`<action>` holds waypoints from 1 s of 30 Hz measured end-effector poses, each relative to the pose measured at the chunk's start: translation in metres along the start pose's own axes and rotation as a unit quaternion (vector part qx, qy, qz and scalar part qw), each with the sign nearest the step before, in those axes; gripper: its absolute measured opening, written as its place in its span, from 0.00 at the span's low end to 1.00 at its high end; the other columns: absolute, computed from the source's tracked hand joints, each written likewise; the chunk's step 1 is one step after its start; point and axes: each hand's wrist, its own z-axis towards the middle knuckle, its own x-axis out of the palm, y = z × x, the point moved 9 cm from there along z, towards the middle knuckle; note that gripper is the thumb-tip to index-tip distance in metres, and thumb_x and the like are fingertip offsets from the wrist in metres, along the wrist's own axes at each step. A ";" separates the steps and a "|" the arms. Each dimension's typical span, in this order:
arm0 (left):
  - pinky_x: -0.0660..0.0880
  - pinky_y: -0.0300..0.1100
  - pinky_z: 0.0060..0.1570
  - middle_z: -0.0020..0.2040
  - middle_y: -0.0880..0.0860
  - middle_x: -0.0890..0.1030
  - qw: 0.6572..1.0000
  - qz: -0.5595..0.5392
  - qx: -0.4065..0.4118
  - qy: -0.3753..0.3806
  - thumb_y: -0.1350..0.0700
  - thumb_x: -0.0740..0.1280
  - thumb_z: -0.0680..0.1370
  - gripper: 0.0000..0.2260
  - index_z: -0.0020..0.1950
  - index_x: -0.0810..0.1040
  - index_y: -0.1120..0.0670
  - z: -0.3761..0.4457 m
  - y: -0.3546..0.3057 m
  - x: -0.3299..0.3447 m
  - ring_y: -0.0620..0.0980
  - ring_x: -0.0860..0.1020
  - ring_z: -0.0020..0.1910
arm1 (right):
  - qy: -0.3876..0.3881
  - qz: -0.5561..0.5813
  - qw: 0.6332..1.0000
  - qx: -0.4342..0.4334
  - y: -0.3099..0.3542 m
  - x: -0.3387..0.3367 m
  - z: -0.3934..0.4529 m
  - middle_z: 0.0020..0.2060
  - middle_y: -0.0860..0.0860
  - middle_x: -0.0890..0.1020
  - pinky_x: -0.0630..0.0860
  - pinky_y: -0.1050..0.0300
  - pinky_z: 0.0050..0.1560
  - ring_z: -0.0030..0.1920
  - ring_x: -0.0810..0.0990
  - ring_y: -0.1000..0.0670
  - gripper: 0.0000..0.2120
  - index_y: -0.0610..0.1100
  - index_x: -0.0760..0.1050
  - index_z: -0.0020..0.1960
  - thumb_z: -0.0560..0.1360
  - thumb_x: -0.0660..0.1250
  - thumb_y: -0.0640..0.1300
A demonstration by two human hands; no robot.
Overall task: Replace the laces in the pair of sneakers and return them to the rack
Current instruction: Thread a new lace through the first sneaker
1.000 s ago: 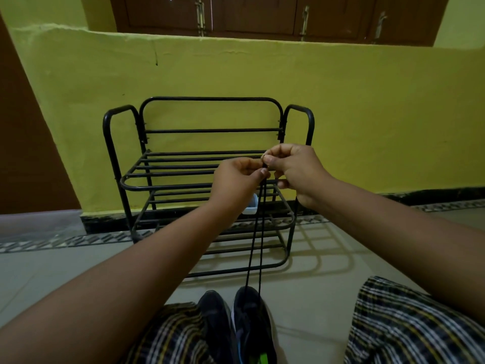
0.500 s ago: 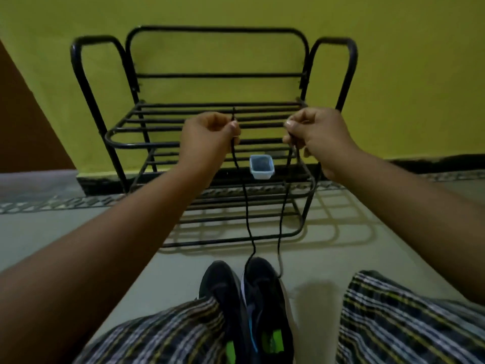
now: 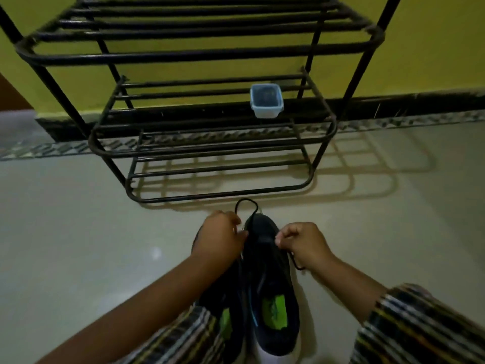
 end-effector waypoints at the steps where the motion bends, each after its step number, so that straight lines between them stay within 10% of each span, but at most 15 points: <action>1: 0.76 0.41 0.46 0.45 0.55 0.82 0.999 0.011 0.002 0.035 0.50 0.70 0.74 0.11 0.50 0.81 0.57 -0.003 -0.003 0.013 0.51 0.80 0.45 | -0.002 -0.004 1.000 -0.001 -0.003 0.003 0.000 0.27 0.56 0.80 0.71 0.67 0.36 0.33 0.77 0.57 0.14 0.48 0.77 0.29 0.69 0.72 0.34; 8: 0.61 0.34 0.23 0.25 0.49 0.68 0.987 0.038 0.000 0.156 0.46 0.74 0.69 0.20 0.29 0.67 0.54 -0.016 -0.005 0.056 0.44 0.68 0.24 | 0.012 -0.042 0.999 -0.026 -0.003 0.018 -0.003 0.34 0.51 0.82 0.76 0.59 0.46 0.41 0.81 0.51 0.12 0.50 0.78 0.32 0.71 0.71 0.37; 15: 0.74 0.40 0.37 0.39 0.55 0.80 0.978 -0.168 -0.067 0.107 0.65 0.66 0.74 0.06 0.48 0.83 0.62 -0.026 0.012 0.053 0.49 0.76 0.36 | 0.004 -0.145 0.988 -0.048 0.003 0.028 -0.005 0.36 0.53 0.80 0.70 0.64 0.39 0.38 0.77 0.54 0.12 0.50 0.76 0.32 0.73 0.68 0.38; 19: 0.74 0.42 0.35 0.40 0.58 0.79 0.931 -0.302 -0.163 0.125 0.69 0.63 0.76 0.10 0.41 0.80 0.57 -0.031 0.027 0.064 0.53 0.76 0.35 | 0.005 -0.201 0.978 -0.056 0.006 0.038 -0.005 0.49 0.48 0.78 0.72 0.58 0.51 0.54 0.76 0.46 0.11 0.51 0.77 0.33 0.73 0.68 0.40; 30: 0.75 0.49 0.44 0.44 0.61 0.79 0.905 -0.355 -0.178 0.152 0.69 0.62 0.77 0.09 0.44 0.79 0.59 -0.034 0.028 0.065 0.56 0.77 0.42 | -0.024 -0.173 0.984 -0.030 -0.001 0.041 -0.004 0.44 0.47 0.77 0.68 0.60 0.47 0.52 0.75 0.46 0.06 0.45 0.81 0.38 0.73 0.69 0.41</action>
